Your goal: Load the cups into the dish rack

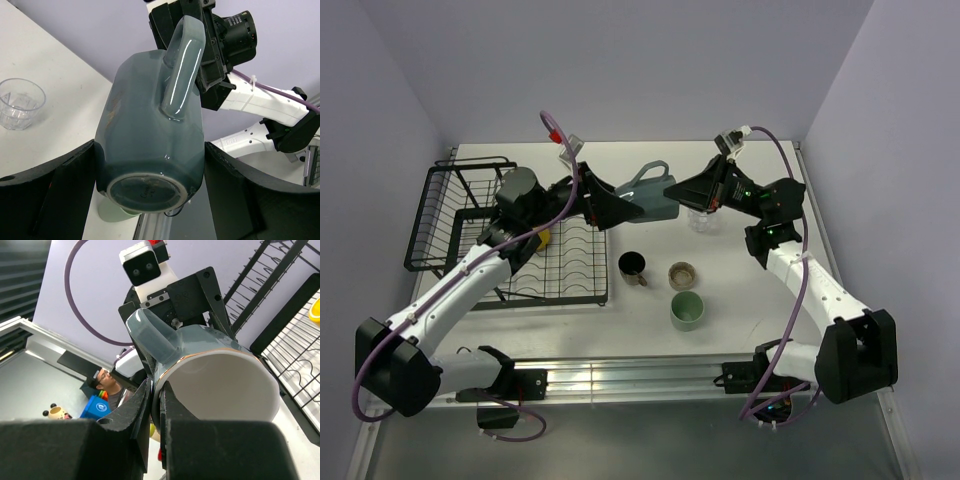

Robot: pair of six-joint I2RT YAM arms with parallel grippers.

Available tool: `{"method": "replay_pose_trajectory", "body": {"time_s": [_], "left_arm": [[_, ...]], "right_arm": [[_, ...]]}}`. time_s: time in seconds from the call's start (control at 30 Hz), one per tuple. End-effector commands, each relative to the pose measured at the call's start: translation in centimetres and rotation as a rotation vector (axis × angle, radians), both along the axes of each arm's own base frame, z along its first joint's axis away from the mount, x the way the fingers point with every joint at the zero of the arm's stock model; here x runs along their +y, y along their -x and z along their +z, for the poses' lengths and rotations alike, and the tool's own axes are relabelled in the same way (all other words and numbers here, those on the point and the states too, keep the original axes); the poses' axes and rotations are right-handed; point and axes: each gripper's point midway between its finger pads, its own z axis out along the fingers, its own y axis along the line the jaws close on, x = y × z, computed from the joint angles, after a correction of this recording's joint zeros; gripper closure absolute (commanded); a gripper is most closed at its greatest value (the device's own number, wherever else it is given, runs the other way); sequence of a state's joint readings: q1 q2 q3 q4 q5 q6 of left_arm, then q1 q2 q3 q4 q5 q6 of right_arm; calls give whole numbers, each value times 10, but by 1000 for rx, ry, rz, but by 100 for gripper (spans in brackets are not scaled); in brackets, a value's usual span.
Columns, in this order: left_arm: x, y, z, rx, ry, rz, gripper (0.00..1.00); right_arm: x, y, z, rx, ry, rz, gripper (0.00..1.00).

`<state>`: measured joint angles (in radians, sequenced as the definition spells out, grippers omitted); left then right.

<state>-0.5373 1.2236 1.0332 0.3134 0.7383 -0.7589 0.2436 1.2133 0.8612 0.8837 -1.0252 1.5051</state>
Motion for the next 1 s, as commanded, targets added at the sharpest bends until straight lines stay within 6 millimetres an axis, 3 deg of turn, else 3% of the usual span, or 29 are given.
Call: {"method": "replay_pose_trajectory", "body": {"time_s": [0.0, 0.03, 0.07, 0.17, 0.7, 0.97], "left_arm": [[0, 11, 37, -70, 103, -45, 81], [0, 12, 37, -69, 106, -50, 96], [0, 13, 38, -64, 112, -58, 100], [1, 15, 41, -64, 121, -59, 100], [7, 5, 51, -56, 95, 34, 100], [12, -4, 48, -40, 80, 87, 100]], "right_arm": [[-4, 10, 22, -130, -27, -34, 100], [-4, 10, 22, -130, -25, -33, 100], [-4, 9, 21, -128, -24, -37, 100], [-5, 9, 21, -131, -19, -47, 100], [-9, -12, 10, -101, 88, -197, 59], [-11, -21, 1, -71, 123, -250, 48]]}}
